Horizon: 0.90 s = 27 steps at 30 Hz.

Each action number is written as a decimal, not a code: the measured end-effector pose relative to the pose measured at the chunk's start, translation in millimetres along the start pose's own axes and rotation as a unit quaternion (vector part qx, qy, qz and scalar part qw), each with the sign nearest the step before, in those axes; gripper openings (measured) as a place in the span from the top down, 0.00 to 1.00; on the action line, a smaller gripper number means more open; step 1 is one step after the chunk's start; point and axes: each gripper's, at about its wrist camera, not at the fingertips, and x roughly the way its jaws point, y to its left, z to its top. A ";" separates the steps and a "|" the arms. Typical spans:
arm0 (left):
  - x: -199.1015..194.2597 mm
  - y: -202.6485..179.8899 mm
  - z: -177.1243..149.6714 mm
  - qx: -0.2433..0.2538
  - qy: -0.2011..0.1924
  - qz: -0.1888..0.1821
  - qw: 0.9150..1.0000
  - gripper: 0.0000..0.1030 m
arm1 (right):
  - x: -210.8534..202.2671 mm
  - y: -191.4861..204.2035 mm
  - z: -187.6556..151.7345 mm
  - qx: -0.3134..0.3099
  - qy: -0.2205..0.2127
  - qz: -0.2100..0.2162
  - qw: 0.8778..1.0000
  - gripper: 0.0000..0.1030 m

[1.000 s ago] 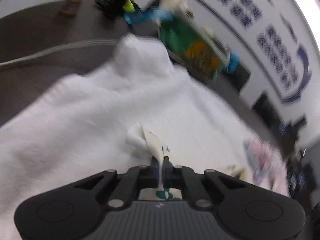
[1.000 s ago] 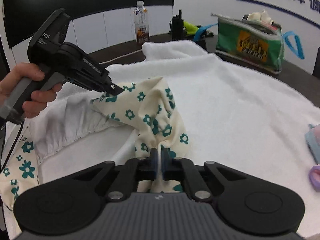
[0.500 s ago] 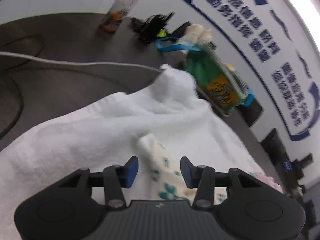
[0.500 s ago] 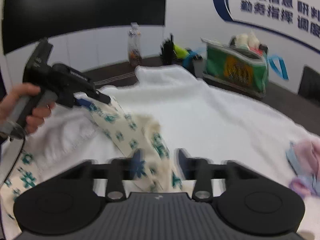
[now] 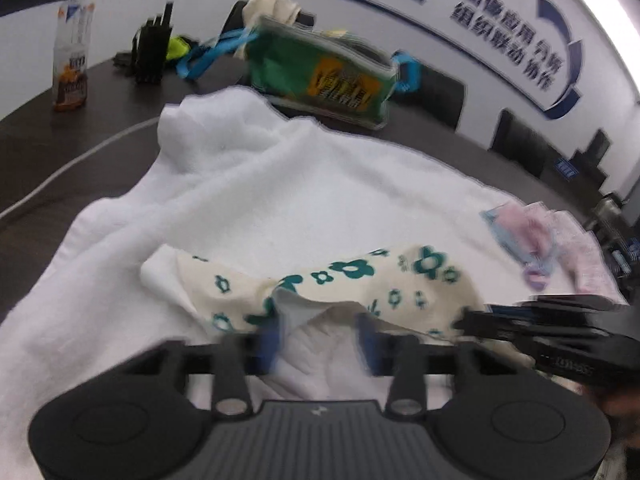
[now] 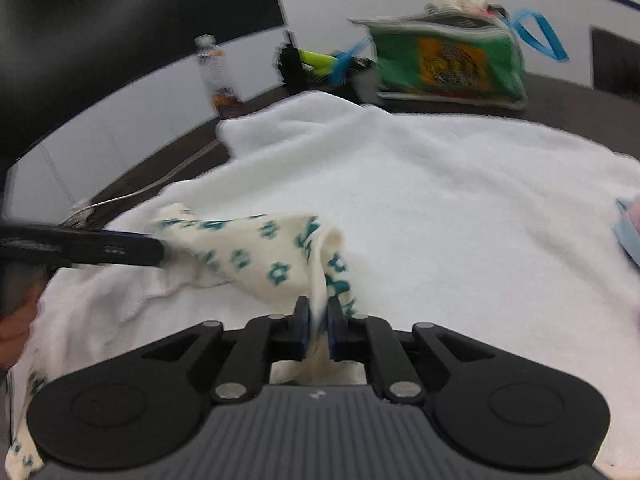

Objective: Fold clothes

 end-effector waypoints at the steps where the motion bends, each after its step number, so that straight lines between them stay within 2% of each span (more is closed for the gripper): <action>1: 8.0 5.6 2.5 -0.015 0.000 0.000 1.000 0.99 | -3.8 4.2 -0.7 -0.008 -0.006 -0.003 1.000 0.91; 5: 24.8 36.2 4.2 -0.103 -0.037 0.009 0.994 0.99 | -11.9 15.9 -3.9 -0.032 -0.013 -0.011 0.999 0.88; 7: 21.0 47.3 0.7 -0.150 -0.048 -0.007 0.987 0.97 | -10.7 20.5 -6.0 -0.045 -0.009 -0.010 0.999 0.88; 8: 17.5 49.8 -0.2 -0.165 -0.048 -0.017 0.985 0.88 | -8.6 22.3 -6.9 -0.052 -0.005 -0.010 0.999 0.88; 9: 13.9 52.1 -1.0 -0.179 -0.048 -0.027 0.982 0.72 | -6.6 24.2 -9.3 -0.058 0.000 -0.011 0.998 0.88; 10: 7.7 51.2 0.8 -0.183 -0.049 -0.037 0.981 0.63 | -4.5 26.2 -11.7 -0.064 0.004 -0.012 0.998 0.88; 11: 3.4 50.4 3.2 -0.190 -0.052 -0.046 0.979 0.42 | -2.5 27.7 -13.8 -0.068 0.008 -0.013 0.998 0.88; 12: -0.8 49.6 5.6 -0.197 -0.054 -0.054 0.977 0.28 | -0.6 28.7 -15.5 -0.069 0.011 -0.013 0.997 0.87; 14: -5.3 46.7 10.8 -0.205 -0.054 -0.067 0.975 0.25 | 2.6 30.3 -18.9 -0.068 0.013 -0.014 0.998 0.86; 16: 4.0 37.4 18.1 -0.191 -0.032 -0.066 0.979 0.25 | 2.8 32.4 -21.6 -0.071 0.009 -0.013 0.997 0.82; 19: 23.3 23.6 19.0 -0.178 -0.010 -0.047 0.983 0.31 | 1.8 36.1 -24.8 -0.081 0.006 -0.013 0.997 0.80; 20: 26.9 21.5 18.5 -0.178 -0.009 -0.050 0.983 0.43 | 0.6 36.6 -25.3 -0.082 0.006 -0.012 0.997 0.80; 21: 29.1 19.7 17.9 -0.178 -0.008 -0.052 0.983 0.60 | -1.7 36.3 -25.2 -0.080 0.006 -0.011 0.997 0.80; 22: 29.8 18.0 18.2 -0.174 -0.007 -0.056 0.983 0.70 | -5.3 35.7 -24.8 -0.078 0.004 -0.009 0.997 0.79; 23: 30.4 16.3 18.5 -0.169 -0.006 -0.060 0.984 0.89 | -10.2 34.8 -24.1 -0.075 -0.002 -0.007 0.997 0.80; 24: 30.9 15.2 19.1 -0.164 -0.010 -0.056 0.985 1.00 | -15.9 33.9 -23.5 -0.072 -0.008 -0.006 0.997 0.80; 27: 21.5 20.3 18.3 -0.168 -0.038 -0.043 0.984 1.00 | -35.6 29.7 -24.5 -0.067 -0.020 -0.010 0.997 0.80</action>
